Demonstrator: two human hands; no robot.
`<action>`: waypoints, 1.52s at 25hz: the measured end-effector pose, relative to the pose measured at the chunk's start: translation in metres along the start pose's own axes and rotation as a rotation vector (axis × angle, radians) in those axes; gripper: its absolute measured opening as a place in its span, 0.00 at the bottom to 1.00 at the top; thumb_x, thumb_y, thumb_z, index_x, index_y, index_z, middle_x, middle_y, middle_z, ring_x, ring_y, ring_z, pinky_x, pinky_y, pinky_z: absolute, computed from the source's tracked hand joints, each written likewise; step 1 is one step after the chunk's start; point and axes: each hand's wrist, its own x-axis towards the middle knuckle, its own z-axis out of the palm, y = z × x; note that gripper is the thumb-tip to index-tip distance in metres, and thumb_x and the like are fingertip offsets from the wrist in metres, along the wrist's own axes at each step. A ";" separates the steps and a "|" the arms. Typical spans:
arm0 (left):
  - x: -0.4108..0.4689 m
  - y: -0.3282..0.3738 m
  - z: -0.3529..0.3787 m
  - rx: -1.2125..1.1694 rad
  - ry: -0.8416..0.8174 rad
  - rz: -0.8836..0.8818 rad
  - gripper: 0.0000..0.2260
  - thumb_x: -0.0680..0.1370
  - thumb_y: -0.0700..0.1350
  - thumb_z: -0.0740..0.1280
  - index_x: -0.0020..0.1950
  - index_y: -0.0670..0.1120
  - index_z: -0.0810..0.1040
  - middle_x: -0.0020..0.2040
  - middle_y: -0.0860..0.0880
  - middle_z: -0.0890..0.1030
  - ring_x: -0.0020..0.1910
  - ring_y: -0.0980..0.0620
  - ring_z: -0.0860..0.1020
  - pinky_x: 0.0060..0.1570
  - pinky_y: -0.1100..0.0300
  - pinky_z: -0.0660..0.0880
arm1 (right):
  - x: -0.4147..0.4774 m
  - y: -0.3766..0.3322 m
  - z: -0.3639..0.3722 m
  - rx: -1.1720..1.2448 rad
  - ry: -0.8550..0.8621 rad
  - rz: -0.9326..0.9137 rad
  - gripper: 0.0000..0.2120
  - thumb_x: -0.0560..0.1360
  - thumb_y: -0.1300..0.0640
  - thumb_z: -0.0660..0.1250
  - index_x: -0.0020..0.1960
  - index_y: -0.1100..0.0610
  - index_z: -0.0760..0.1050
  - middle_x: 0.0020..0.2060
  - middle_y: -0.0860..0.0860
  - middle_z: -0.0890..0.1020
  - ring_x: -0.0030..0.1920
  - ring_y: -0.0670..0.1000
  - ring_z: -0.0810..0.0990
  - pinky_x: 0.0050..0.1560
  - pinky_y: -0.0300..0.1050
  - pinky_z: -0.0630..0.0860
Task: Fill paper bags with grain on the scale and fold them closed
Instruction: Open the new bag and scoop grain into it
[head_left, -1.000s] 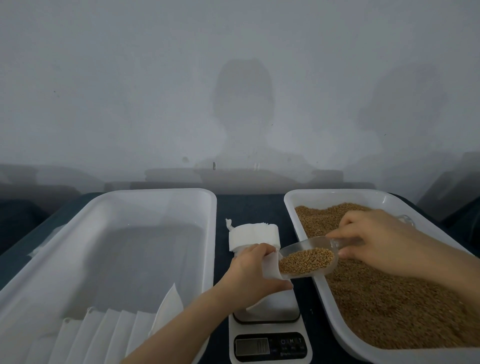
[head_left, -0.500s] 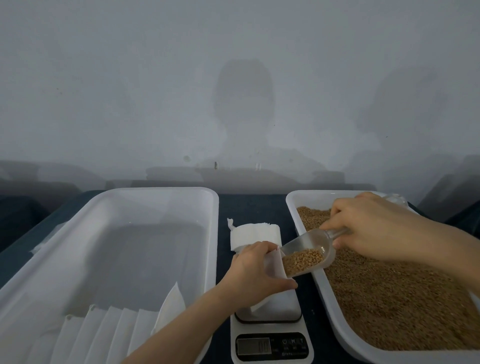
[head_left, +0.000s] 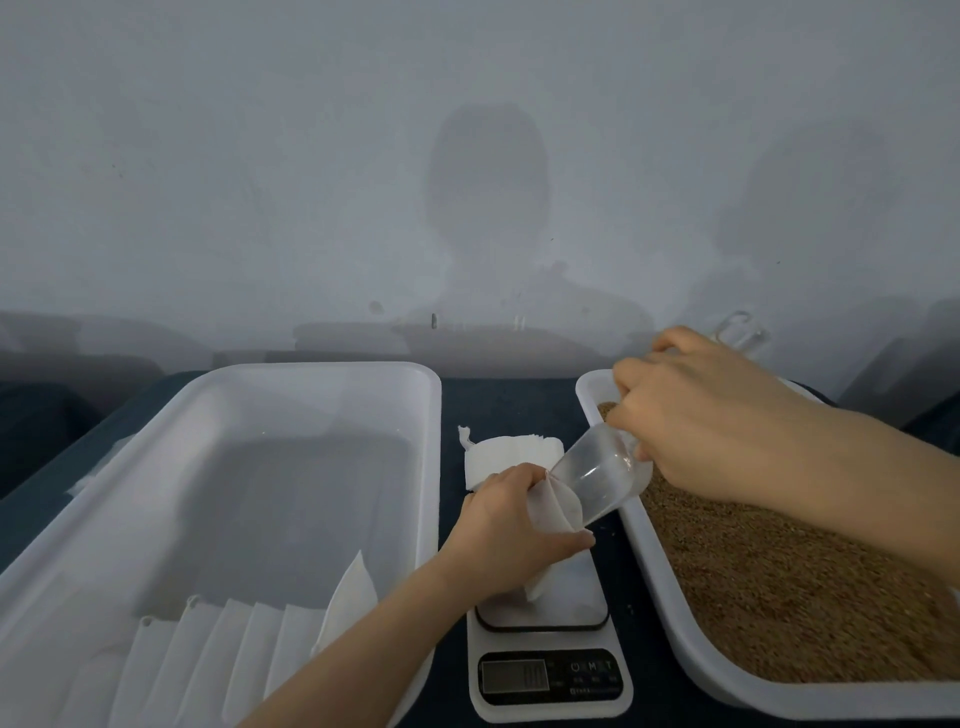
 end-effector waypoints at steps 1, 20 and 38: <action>0.000 0.000 0.000 -0.020 0.002 -0.013 0.29 0.66 0.62 0.73 0.61 0.56 0.68 0.50 0.62 0.70 0.50 0.58 0.72 0.51 0.62 0.73 | 0.000 -0.004 -0.002 -0.024 0.015 -0.001 0.08 0.72 0.62 0.61 0.44 0.50 0.75 0.40 0.49 0.69 0.45 0.51 0.75 0.62 0.48 0.63; 0.003 -0.004 -0.006 -0.147 -0.085 -0.071 0.21 0.69 0.56 0.73 0.57 0.55 0.68 0.50 0.57 0.75 0.48 0.58 0.76 0.44 0.66 0.74 | -0.014 0.000 0.030 -0.088 0.208 0.099 0.12 0.67 0.59 0.73 0.49 0.48 0.82 0.41 0.48 0.78 0.43 0.51 0.78 0.66 0.55 0.61; 0.005 -0.006 -0.005 -0.119 -0.089 -0.059 0.22 0.71 0.57 0.72 0.60 0.54 0.68 0.52 0.56 0.74 0.49 0.56 0.76 0.44 0.66 0.72 | -0.060 0.057 0.138 0.035 -0.057 0.395 0.18 0.76 0.46 0.64 0.65 0.36 0.69 0.57 0.40 0.76 0.57 0.42 0.74 0.64 0.44 0.62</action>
